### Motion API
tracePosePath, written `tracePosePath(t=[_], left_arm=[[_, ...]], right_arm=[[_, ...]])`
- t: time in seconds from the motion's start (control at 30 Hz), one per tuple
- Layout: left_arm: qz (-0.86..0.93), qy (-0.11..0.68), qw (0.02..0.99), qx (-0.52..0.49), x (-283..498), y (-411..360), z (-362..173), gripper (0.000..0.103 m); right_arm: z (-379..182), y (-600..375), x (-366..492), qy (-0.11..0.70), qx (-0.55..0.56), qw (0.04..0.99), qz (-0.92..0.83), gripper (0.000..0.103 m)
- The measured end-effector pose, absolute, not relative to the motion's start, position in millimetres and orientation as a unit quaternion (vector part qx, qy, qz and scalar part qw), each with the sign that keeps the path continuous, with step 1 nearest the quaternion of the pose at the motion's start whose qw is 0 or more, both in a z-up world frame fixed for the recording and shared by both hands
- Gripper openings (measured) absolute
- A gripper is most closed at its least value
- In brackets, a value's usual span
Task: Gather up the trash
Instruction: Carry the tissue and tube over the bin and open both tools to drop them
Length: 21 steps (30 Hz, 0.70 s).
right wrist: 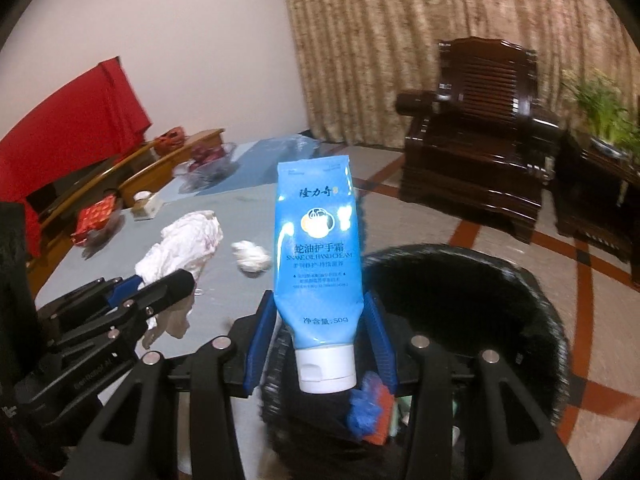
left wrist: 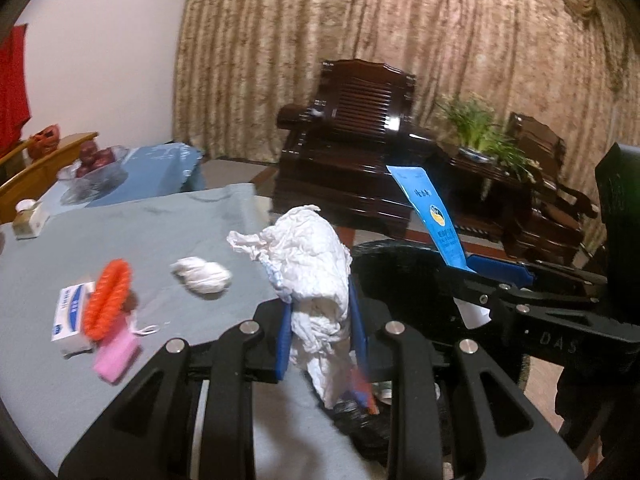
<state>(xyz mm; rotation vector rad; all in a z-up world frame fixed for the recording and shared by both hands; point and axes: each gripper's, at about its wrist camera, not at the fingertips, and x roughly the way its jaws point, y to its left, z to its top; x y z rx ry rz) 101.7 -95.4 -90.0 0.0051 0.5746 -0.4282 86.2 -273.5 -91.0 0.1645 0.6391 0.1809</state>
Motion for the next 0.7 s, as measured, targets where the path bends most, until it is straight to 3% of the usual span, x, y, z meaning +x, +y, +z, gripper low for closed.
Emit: tracePosePath(t=[0.5, 0.53, 0.63, 0.7], left_arm=[[-0.276, 0.304, 0.911, 0.029, 122, -170, -114, 0.029], [-0.281, 0.307, 0.909, 0.027, 123, -174, -116, 0.031], [-0.285, 0.313, 0.906, 0.024, 127, -177, -118, 0.052], [-0.288, 0.314, 0.905, 0.017, 127, -176, -118, 0.063]], right_arm=[[-127, -336, 78, 0.346, 0.098, 0.933, 0.018, 0.045], [-130, -338, 78, 0.349, 0.097, 0.932, 0.015, 0.046], [-137, -347, 78, 0.359, 0.101, 0.928, 0.006, 0.047], [-139, -351, 76, 0.359, 0.107, 0.927, 0.000, 0.056]])
